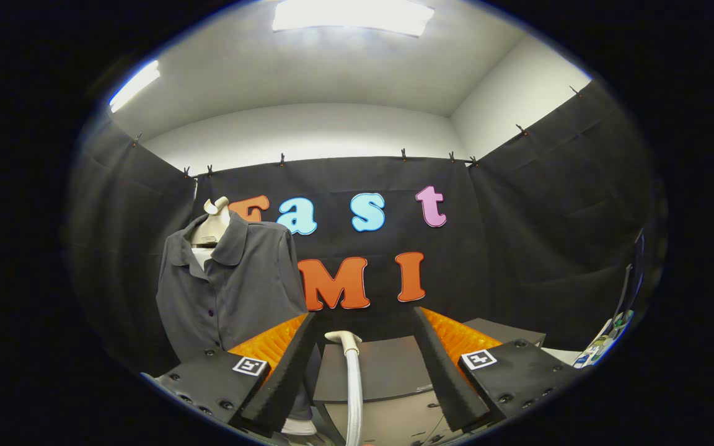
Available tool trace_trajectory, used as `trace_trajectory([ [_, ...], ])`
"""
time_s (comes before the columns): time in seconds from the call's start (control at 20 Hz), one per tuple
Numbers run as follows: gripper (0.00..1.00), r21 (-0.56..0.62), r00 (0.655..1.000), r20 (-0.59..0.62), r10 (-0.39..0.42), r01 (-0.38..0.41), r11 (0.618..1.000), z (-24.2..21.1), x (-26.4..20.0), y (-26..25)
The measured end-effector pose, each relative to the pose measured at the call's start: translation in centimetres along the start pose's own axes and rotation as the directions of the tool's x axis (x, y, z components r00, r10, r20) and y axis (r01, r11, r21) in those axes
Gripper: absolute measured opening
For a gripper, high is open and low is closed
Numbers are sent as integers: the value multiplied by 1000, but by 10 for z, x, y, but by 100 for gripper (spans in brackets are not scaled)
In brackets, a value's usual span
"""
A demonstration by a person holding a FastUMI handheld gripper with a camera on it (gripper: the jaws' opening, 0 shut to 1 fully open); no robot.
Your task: Iron the clothes twice with a garment steamer, once on the left side and once on the right side.
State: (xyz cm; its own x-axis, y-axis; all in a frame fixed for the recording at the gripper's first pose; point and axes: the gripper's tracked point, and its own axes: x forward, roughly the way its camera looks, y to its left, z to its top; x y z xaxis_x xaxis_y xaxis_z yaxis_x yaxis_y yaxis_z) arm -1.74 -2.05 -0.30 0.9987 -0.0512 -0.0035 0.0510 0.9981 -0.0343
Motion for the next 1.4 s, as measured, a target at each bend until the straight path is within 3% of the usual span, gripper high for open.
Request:
trace_trajectory([
  [0.5,98,2,999,-14,39,-39,999,-10,3,11],
  [0.9,98,93,997,-26,69,-66,993,-6,7,3],
  [1.15,98,85,997,-52,61,-57,995,-13,35,-11],
  [1.4,98,71,989,-135,63,-54,996,-34,109,-20],
])
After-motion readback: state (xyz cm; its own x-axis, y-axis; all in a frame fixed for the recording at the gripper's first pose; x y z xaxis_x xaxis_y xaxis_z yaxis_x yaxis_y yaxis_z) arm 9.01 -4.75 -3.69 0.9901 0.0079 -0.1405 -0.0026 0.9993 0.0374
